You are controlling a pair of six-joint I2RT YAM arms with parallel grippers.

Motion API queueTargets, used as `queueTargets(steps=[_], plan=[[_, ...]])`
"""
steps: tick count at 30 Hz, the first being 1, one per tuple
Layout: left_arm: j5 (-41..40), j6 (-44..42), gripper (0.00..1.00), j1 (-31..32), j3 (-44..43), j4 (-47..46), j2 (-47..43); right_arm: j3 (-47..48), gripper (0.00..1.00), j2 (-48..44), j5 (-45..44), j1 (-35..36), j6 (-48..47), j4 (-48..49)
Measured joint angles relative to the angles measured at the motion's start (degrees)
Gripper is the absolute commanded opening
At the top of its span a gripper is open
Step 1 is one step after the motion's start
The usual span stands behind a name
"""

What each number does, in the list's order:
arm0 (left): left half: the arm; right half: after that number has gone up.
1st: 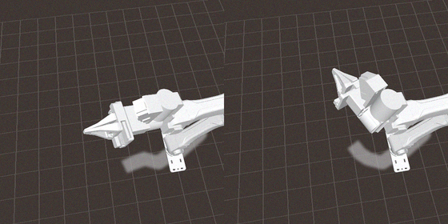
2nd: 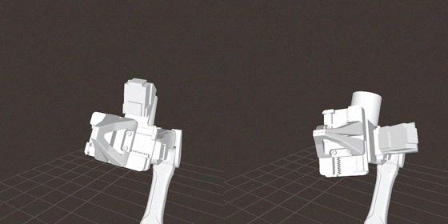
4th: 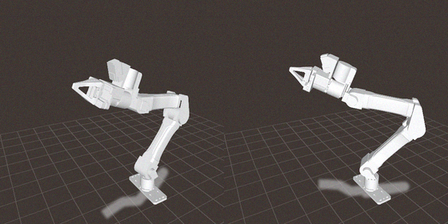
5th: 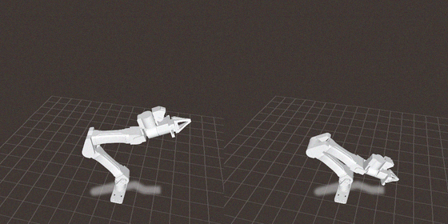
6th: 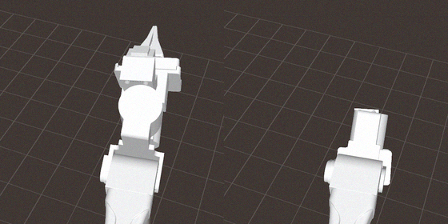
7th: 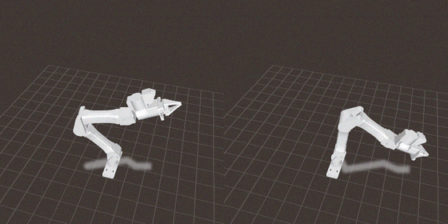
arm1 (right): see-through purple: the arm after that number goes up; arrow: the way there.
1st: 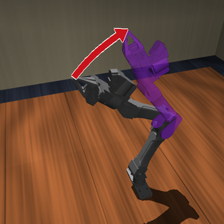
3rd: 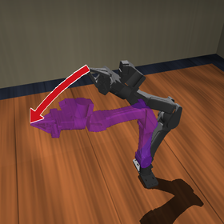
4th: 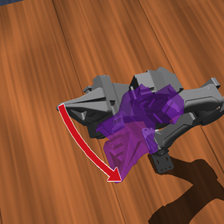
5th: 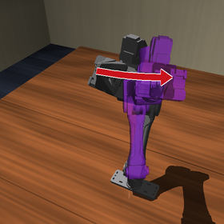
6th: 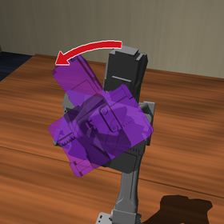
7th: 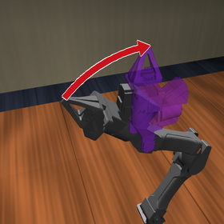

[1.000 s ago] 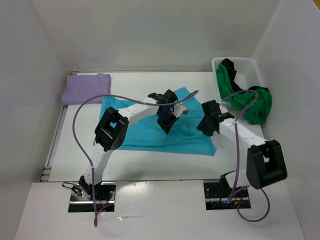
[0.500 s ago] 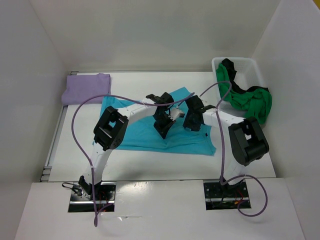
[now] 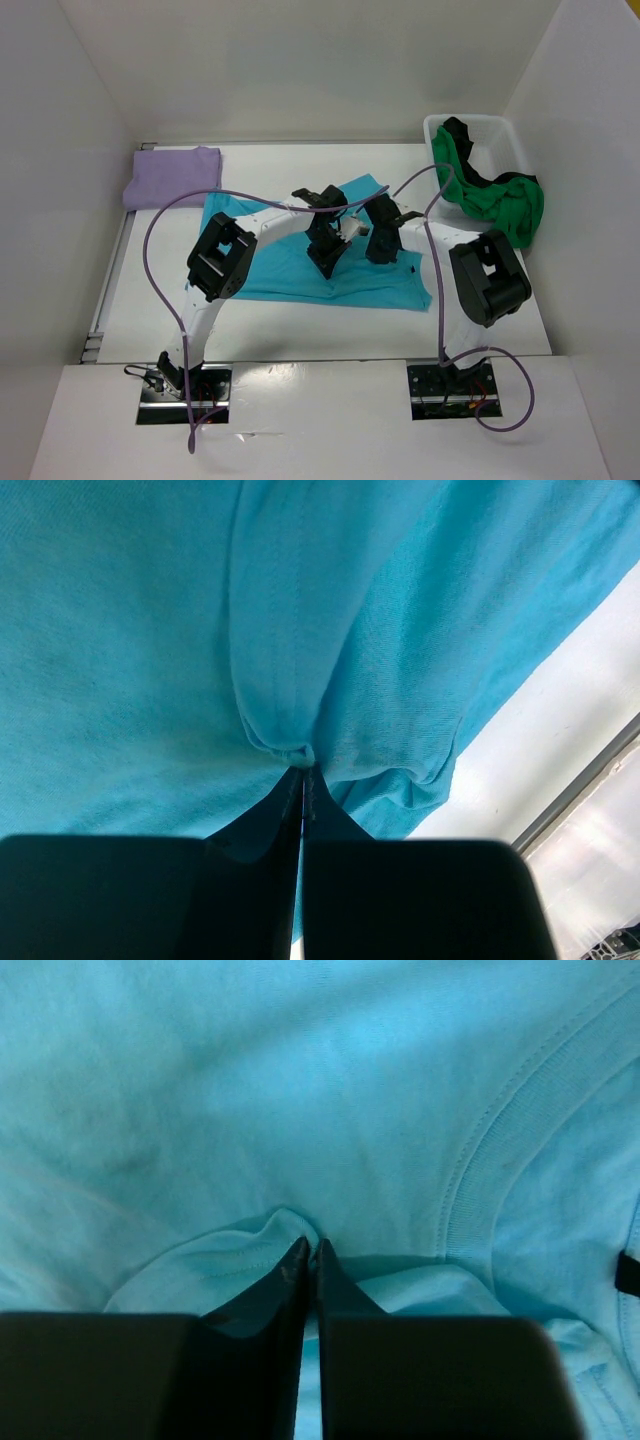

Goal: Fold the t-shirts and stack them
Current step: Fold the flattened tshirt in 1/3 of the way

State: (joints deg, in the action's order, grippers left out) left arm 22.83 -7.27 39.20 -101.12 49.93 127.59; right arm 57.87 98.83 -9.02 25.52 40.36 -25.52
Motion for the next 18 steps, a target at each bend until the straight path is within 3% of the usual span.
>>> queueTargets(steps=[1,18], plan=[[0.0,0.0,0.0,0.0,0.0,0.0,0.0,0.0,0.0,0.0,-0.2,0.0,0.2,-0.1],[0.0,0.1,0.0,0.0,-6.0,-0.5,0.0,1.4,0.0,-12.3,-11.4,-0.1,2.1,-3.6]])
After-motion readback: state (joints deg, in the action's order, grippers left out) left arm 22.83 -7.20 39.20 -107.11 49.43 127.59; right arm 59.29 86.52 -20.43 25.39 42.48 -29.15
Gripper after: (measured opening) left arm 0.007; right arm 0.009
